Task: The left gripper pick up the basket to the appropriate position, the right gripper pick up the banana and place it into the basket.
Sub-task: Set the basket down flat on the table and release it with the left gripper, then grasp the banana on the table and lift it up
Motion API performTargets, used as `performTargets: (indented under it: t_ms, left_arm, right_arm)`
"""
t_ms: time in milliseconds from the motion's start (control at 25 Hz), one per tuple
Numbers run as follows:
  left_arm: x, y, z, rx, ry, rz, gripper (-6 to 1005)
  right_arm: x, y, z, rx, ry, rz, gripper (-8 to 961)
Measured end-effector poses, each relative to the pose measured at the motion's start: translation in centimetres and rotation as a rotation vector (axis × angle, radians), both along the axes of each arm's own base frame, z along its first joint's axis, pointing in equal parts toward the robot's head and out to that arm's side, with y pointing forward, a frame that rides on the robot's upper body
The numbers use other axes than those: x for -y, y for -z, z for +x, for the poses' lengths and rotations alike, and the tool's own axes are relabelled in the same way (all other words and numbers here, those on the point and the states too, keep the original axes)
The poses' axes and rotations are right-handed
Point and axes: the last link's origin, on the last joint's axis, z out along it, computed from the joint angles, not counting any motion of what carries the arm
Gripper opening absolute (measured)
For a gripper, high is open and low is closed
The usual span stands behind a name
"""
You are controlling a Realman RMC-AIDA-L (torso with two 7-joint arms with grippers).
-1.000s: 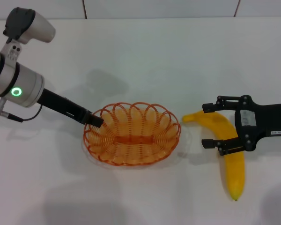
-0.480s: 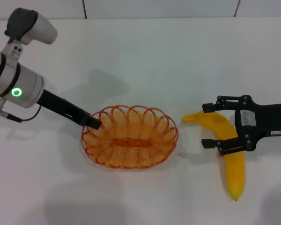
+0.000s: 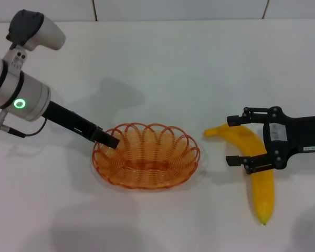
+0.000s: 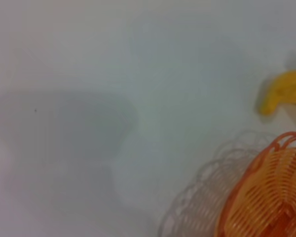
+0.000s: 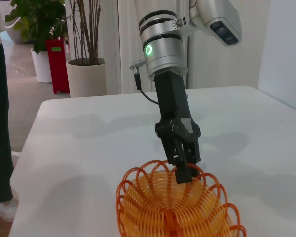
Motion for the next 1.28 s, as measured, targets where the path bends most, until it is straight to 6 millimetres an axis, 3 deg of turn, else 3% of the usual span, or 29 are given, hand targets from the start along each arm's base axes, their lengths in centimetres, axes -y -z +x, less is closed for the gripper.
performTargets:
  t_ms: [280, 520, 720, 920, 1280]
  left_arm:
    - [0.0, 0.0, 0.0, 0.001, -0.002, -0.003, 414]
    - [0.5, -0.5, 0.2, 0.009, 0.008, -0.033, 415]
    - [1.3, -3.0, 0.1, 0.032, 0.011, -0.022, 416]
    - [2.2, -5.7, 0.2, 0.034, 0.004, 0.009, 542]
    - [4.2, -8.5, -0.9, 0.073, 0.052, 0.067, 589]
  right_arm:
    - [0.0, 0.0, 0.0, 0.000, 0.000, 0.000, 894]
    - [0.2, -0.2, 0.3, 0.000, 0.007, 0.002, 894]
    - [0.1, -0.5, 0.3, -0.012, 0.016, 0.018, 894]
    - [0.1, -0.6, 0.4, -0.015, 0.019, 0.024, 893]
    - [0.1, -0.9, 0.5, -0.030, 0.032, 0.045, 893]
